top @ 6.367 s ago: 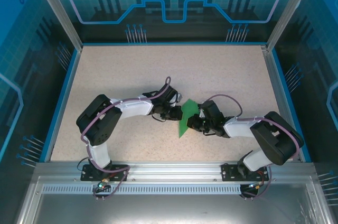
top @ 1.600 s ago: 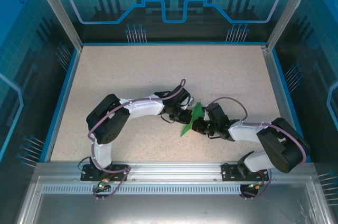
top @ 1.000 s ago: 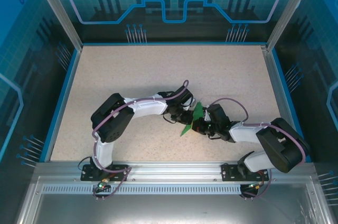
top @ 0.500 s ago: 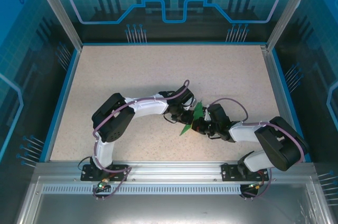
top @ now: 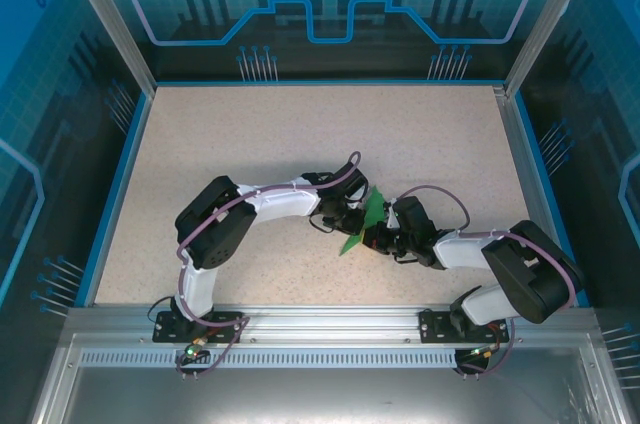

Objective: Fold a paper plane with a square sheet of paper (pick it up from the middle)
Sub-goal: Fold the wing for the fifth time at the center of the table.

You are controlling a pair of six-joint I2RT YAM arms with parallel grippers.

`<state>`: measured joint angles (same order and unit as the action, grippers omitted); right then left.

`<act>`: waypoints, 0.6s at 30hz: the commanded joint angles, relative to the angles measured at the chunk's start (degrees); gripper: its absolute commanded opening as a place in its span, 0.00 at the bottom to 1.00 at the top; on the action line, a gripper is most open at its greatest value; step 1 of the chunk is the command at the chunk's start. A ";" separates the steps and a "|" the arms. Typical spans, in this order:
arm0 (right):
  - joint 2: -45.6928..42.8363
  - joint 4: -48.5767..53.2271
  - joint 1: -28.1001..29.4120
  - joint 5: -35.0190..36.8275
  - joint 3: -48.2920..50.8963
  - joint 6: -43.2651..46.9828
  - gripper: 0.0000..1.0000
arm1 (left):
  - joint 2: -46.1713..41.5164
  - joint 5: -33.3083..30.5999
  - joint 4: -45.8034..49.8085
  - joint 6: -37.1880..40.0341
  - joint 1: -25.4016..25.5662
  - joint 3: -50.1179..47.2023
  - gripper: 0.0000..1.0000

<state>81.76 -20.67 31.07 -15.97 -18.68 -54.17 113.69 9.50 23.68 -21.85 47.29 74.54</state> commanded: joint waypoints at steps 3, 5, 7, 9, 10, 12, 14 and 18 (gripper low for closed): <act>1.92 -3.32 0.09 2.23 0.39 0.41 0.00 | 0.74 -3.65 2.39 2.18 1.11 1.44 0.10; 1.92 -3.26 0.13 2.08 0.39 0.43 0.00 | 0.96 -4.76 3.15 2.54 1.65 2.07 0.10; 1.83 -3.30 0.13 2.09 0.40 0.38 0.00 | 1.17 -5.71 3.79 2.79 2.02 2.61 0.10; 1.74 -3.31 0.11 2.08 0.57 0.45 0.00 | 1.34 -7.08 4.61 3.15 2.43 3.05 0.10; 1.66 -3.31 0.13 2.08 0.66 0.45 0.00 | 1.43 -7.88 4.98 3.43 2.79 3.23 0.10; 1.59 -3.40 0.11 2.12 0.91 0.43 0.00 | 1.74 -8.92 5.54 3.88 3.30 3.68 0.10; 1.48 -3.36 0.08 2.08 0.88 0.46 0.00 | 2.19 -9.53 6.02 4.17 3.90 4.12 0.10; 1.21 -3.36 0.13 2.04 0.90 0.41 0.00 | 3.22 -11.66 7.09 4.88 4.95 4.86 0.10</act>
<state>81.73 -21.50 31.07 -15.94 -18.31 -54.19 114.50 0.56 27.86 -18.96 50.94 78.04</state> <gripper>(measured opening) 0.042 0.104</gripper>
